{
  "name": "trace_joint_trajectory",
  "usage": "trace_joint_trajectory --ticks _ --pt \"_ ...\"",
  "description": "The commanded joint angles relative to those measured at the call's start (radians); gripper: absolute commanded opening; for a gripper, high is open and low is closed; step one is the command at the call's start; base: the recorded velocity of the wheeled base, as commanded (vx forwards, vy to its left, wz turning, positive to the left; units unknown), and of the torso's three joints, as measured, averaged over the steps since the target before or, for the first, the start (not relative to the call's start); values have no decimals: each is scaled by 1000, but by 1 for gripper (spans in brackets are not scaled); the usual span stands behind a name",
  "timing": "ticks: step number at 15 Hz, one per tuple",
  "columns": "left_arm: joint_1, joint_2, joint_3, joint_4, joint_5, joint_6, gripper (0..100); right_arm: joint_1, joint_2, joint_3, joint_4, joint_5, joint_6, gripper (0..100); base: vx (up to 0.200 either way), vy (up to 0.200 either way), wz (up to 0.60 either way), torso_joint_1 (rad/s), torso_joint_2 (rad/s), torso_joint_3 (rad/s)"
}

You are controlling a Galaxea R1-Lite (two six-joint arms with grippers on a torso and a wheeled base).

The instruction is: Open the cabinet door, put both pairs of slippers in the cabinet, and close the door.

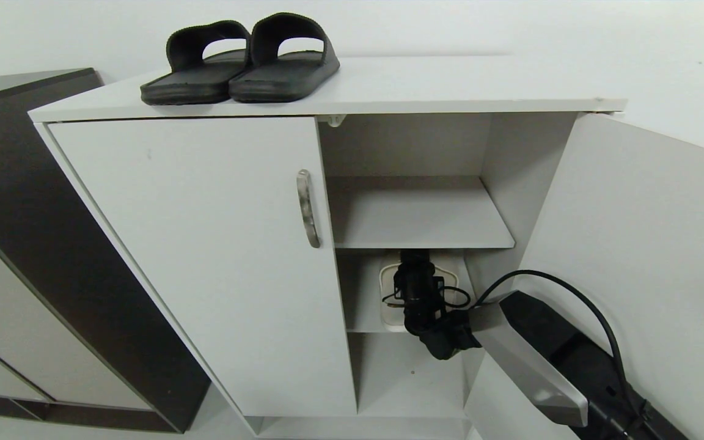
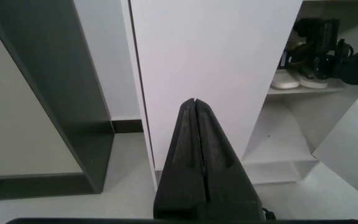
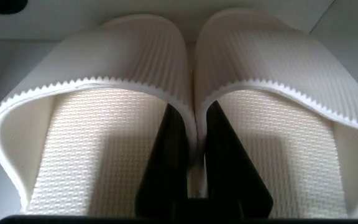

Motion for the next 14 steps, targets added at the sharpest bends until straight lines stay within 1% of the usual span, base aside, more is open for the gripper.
trace_joint_trajectory --ticks 1,3,5,6,7,8,10,11,12,14 --pt "0 2 0 0 0 0 0 0 6 1 -1 0 2 100 0 0 0 0 0 0" --pt "0 2 0 0 0 0 0 1 9 8 -1 -2 2 100 0 0 0 0 0 0" --pt "0 2 0 0 0 0 0 6 -41 97 -33 -3 2 100 0 0 0 0 0 0" --pt "0 2 0 0 0 0 0 6 -41 97 -33 -3 2 100 0 0 0 0 0 0" --pt "0 2 0 0 0 0 0 17 -124 239 -109 -3 2 100 0 0 0 0 0 0" --pt "0 2 0 0 0 0 0 21 -166 305 -133 -3 2 100 0 0 0 0 0 0" --pt "0 2 0 0 0 1 0 41 -265 495 -221 -3 2 100 0 0 0 0 0 0" --pt "0 2 0 0 0 1 0 46 -281 534 -239 -5 2 100 0 0 0 0 0 0" --pt "0 2 0 0 0 1 0 66 -348 689 -319 -3 2 100 0 0 0 0 0 0" --pt "0 2 0 0 0 1 0 94 -420 868 -431 -3 1 100 0 0 0 0 0 0"
